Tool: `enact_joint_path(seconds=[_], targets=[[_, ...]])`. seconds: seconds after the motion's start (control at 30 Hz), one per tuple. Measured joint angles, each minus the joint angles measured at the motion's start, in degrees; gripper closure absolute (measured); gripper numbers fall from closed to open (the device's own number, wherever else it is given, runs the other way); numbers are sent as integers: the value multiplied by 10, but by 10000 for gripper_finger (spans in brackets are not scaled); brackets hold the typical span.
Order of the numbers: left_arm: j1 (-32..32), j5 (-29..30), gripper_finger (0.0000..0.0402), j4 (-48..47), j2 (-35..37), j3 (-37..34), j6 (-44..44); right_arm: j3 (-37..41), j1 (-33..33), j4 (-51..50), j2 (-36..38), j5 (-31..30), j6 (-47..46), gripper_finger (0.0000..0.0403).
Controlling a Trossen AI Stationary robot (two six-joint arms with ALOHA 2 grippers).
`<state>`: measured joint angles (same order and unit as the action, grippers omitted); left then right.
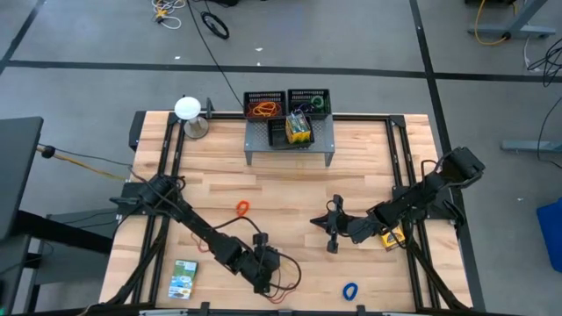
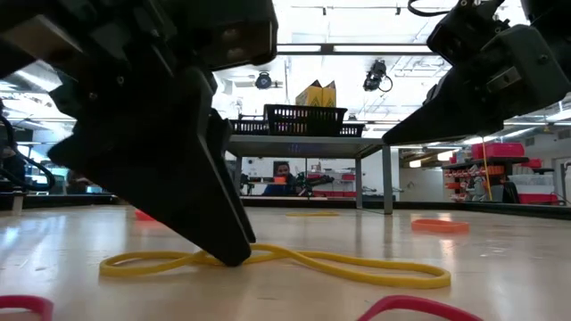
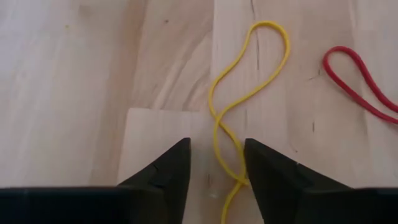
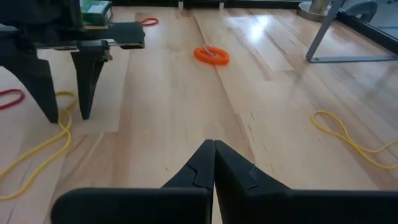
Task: Pick & Place Office Desk Supplies
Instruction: Put the yellow rubber band into the top left black basket on the shelf
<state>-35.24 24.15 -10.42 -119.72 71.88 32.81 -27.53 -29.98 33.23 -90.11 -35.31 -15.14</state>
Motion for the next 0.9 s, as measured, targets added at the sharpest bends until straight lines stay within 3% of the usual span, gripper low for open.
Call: enact_joint_path(seconds=[0.27, 0.4, 0.57, 0.67, 0.9], targets=[[0, -32, 338, -32, 4, 2, -26, 0, 0, -2, 0, 0, 6, 394], [0, 13, 389, -119, 41, -3, -26, 0, 0, -4, 0, 0, 6, 394], [9, 93, 396, -224, 83, 0, -32, 0, 0, -4, 0, 0, 4, 394], [15, 106, 396, -262, 78, -3, -88, 0, 1, -4, 0, -3, 6, 394], [39, 102, 382, -251, 52, -3, -205, 0, 3, -6, 0, -5, 0, 394]])
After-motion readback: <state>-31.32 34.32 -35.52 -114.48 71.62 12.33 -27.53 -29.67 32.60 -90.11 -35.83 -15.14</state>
